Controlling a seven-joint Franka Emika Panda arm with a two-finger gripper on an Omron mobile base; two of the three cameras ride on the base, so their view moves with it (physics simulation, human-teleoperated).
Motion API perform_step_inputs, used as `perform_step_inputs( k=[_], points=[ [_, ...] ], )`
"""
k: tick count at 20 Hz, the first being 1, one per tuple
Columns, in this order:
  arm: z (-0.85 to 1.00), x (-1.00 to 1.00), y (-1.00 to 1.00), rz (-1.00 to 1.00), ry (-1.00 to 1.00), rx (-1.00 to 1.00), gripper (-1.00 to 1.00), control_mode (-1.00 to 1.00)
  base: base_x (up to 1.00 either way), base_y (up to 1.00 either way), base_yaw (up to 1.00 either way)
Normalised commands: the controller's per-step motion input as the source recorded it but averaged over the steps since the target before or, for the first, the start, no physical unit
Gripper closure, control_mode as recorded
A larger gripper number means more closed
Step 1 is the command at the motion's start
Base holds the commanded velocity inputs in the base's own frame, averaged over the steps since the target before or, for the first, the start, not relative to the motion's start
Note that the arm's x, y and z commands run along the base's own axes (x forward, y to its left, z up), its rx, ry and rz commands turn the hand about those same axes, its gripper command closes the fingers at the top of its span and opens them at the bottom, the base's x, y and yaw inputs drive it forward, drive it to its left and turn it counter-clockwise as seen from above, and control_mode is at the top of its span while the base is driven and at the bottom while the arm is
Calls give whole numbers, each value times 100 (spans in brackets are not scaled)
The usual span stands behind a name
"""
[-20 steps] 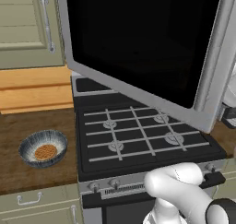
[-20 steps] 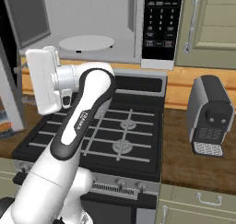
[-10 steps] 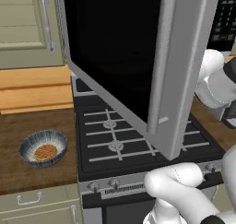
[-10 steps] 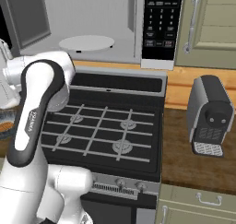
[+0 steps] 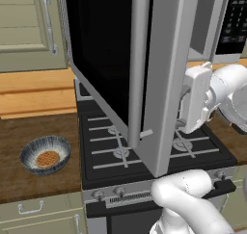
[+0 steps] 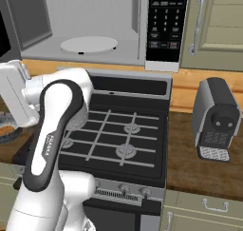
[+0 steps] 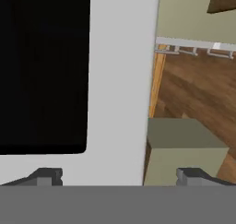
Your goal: Open the microwave, place the bowl with waffle inside the microwave, then close the microwave door and turn it on.
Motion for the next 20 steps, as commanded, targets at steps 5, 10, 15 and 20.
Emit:
perform_step_inputs(
  k=[5,10,15,20],
  points=[
    [-92,0,-23,-19,-4,-20,-100,-100,0,0,0],
    [-95,38,48,-35,-2,1,-100,-100,0,0,0],
    [-53,87,85,-30,1,3,-100,-100,0,0,0],
    [-12,76,52,-5,7,0,-100,-100,0,0,0]
  ],
)
